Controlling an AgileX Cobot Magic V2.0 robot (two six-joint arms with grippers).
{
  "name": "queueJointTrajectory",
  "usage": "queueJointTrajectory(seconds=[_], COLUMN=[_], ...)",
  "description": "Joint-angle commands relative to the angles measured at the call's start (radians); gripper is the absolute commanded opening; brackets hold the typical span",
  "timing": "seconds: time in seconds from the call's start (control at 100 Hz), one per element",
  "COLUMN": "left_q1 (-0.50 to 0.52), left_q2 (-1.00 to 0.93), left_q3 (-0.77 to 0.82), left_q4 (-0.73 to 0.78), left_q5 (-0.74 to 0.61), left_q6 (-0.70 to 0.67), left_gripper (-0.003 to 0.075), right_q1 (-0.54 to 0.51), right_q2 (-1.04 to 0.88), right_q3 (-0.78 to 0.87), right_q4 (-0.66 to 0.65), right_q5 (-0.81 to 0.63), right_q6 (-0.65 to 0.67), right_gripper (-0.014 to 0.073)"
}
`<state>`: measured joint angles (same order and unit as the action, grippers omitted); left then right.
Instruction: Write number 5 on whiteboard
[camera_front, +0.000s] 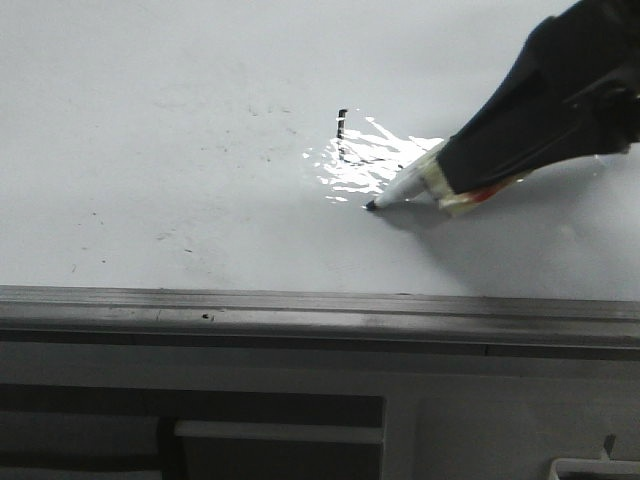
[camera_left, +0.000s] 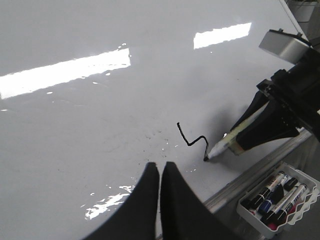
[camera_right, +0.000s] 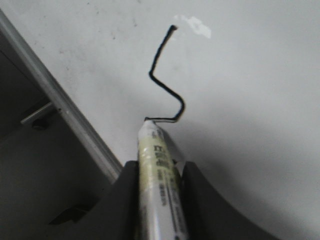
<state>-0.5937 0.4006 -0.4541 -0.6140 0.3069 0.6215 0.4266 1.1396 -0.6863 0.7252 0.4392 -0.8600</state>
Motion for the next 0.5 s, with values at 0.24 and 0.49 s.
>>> queueJointTrajectory(seconds=[0.24, 0.49], left_q1=[0.002, 0.002], left_q2=[0.004, 0.004], left_q3=[-0.026, -0.026], left_q4=[-0.021, -0.021], left_q5=[-0.063, -0.063], left_q6=[-0.009, -0.009], left_gripper=[-0.002, -0.002], right_q1=[0.032, 0.03], right_q2=[0.003, -0.074], right_q3=[-0.075, -0.134], right_q4=[-0.013, -0.074], right_q5=[-0.021, -0.115], right_q6=[0.036, 0.036], right_gripper=[-0.0042, -0.0042])
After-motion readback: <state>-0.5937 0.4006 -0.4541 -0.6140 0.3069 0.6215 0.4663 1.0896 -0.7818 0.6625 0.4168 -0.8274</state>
